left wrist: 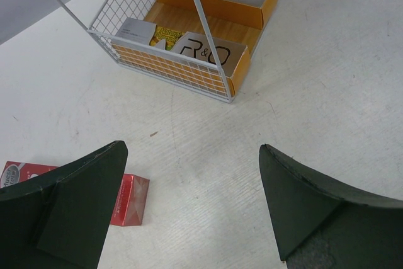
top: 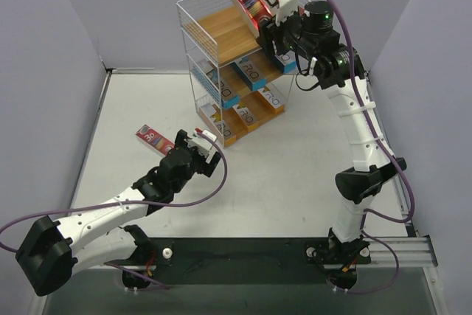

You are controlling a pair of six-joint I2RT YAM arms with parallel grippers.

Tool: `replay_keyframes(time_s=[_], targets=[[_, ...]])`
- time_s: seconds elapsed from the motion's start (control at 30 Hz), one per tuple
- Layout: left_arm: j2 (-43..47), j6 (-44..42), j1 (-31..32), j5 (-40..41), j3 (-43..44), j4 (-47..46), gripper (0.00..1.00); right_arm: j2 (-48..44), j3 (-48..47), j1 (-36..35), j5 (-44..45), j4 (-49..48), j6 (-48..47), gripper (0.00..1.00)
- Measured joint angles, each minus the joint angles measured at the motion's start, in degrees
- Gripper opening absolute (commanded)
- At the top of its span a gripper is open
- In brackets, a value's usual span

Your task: Place and organize the toothpastes onto the shelf

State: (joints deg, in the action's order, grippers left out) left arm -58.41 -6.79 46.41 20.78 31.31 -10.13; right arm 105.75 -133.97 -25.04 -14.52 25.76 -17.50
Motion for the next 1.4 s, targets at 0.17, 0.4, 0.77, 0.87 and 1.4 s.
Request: replay_keyframes(time_s=[0.17,0.4,0.77,0.87,1.4], targets=[[-0.2,-0.1,0.0,0.0,0.0,0.0,0.97,0.0,0.5,0.4,-0.5,-0.8,0.3,0.63],[-0.5,-0.2,0.0,0.0,0.0,0.0,0.97,0.0,2.1,0.7,-1.0,-3.4,1.3,0.66],[-1.1,-0.1,0.0,0.0,0.0,0.0,0.97,-2.7,9.7,1.2,-1.5,-8.9,4.5,0.49],[-1.3,-0.1,0.0,0.0,0.0,0.0,0.97,-2.7,9.7,1.5,-2.2,-9.0,5.2,0.48],[-1.3,-0.1,0.0,0.1,0.0,0.0,0.97,0.0,7.7,1.8,-4.5,-11.2,7.2,0.47]])
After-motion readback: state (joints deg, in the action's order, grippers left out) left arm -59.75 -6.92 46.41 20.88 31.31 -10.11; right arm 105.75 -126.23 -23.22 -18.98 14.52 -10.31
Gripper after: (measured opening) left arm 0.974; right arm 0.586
